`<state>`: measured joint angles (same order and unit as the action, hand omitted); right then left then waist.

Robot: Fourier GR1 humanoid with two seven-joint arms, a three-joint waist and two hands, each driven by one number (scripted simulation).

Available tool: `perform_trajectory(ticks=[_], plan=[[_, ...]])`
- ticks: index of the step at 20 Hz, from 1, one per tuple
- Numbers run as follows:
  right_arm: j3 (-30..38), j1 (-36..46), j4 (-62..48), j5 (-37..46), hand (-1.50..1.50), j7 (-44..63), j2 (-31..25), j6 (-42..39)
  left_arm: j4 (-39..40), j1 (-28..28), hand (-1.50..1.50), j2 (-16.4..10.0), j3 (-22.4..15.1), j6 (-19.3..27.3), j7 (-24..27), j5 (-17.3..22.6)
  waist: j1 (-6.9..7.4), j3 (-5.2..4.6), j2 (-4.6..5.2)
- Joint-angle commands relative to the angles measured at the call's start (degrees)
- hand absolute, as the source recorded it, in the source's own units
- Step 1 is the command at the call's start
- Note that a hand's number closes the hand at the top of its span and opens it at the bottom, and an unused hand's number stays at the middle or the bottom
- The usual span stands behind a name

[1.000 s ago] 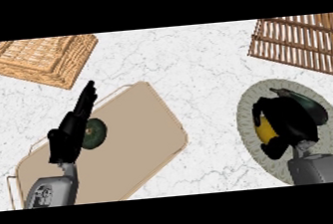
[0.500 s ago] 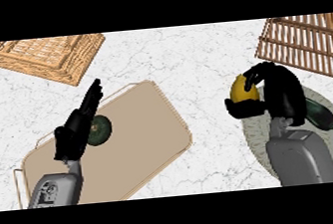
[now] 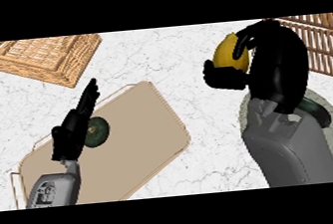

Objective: Pick the lemon from the placemat and place it in the tiered shelf

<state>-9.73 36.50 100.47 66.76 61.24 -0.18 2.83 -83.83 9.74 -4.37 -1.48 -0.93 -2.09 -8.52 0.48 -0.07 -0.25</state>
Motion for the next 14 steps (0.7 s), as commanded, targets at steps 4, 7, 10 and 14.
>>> perform_trajectory(ticks=[4, 7, 10, 14], plan=[[5.89, 10.94, 0.59, 7.81, 1.50, 7.39, -2.35, -7.46, -1.01, -0.28, 0.00, 0.99, -1.33, 0.94, -1.17, -1.41, -0.44, 0.04, 0.08], [7.18, 14.04, -1.61, 11.82, 1.50, 7.06, -2.68, -6.37, 4.46, 0.73, 0.00, 0.42, -0.20, 0.05, 3.39, -1.12, -0.51, 0.00, 0.26], [11.69, 16.15, -1.53, 11.36, 1.50, 4.68, -7.09, -11.16, 0.41, 0.76, 0.00, -0.78, 0.35, -0.59, -0.86, -0.47, -0.43, 0.04, 0.09], [16.57, 23.01, -6.11, 10.72, 1.50, 3.25, -9.08, -11.42, 1.48, 0.47, 0.00, 0.62, -0.29, -0.28, 0.91, -0.47, -0.21, 0.04, 0.20]])
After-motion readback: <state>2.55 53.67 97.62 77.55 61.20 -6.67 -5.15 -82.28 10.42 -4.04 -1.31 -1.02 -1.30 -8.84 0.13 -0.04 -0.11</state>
